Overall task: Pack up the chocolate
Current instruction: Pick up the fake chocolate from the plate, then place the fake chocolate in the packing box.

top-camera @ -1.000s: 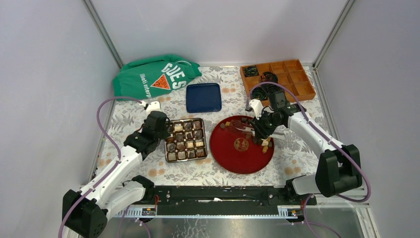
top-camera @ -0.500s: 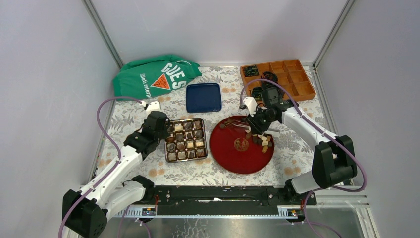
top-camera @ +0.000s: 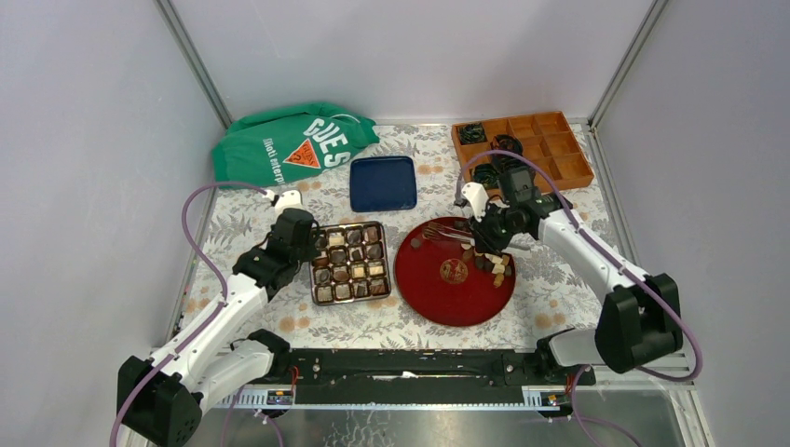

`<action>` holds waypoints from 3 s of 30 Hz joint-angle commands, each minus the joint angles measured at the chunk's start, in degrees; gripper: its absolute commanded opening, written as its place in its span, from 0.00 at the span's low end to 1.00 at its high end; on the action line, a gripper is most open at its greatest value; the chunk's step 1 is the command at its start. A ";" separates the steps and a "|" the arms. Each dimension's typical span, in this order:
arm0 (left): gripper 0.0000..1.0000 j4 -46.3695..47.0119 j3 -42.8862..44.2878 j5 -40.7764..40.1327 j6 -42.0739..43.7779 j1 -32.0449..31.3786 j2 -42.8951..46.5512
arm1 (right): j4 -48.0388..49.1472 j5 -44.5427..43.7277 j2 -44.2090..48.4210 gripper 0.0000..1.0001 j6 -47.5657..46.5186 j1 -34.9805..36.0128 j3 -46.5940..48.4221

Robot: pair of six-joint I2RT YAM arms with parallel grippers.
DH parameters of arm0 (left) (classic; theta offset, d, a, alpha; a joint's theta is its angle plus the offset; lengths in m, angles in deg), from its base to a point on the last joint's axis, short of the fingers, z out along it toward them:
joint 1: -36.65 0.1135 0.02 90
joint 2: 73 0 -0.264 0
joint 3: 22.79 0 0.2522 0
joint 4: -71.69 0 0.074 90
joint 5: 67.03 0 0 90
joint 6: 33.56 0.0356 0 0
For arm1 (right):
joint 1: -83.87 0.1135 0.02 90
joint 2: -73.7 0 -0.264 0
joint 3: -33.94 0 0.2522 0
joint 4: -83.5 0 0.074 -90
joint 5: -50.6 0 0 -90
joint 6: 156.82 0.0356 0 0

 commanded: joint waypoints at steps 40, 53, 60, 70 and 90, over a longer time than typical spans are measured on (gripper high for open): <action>0.00 10.33 -2.38 4.36 0.28 -0.56 4.45 | -14.42 18.35 13.40 0.03 -12.29 11.64 10.95; 0.00 9.56 -2.13 3.71 -0.22 -0.56 3.14 | -9.68 5.72 -2.62 0.05 -11.99 32.37 21.14; 0.00 9.29 -1.81 3.74 -0.27 -0.48 2.56 | -6.66 0.71 -6.12 0.08 -10.10 36.13 21.92; 0.00 9.05 -1.79 3.57 -0.48 -0.47 2.56 | -3.97 -3.85 -8.97 0.24 -7.55 37.92 22.26; 0.00 8.01 -1.44 2.90 -1.00 -0.47 1.95 | -8.88 2.63 -5.34 0.40 -8.56 37.95 22.43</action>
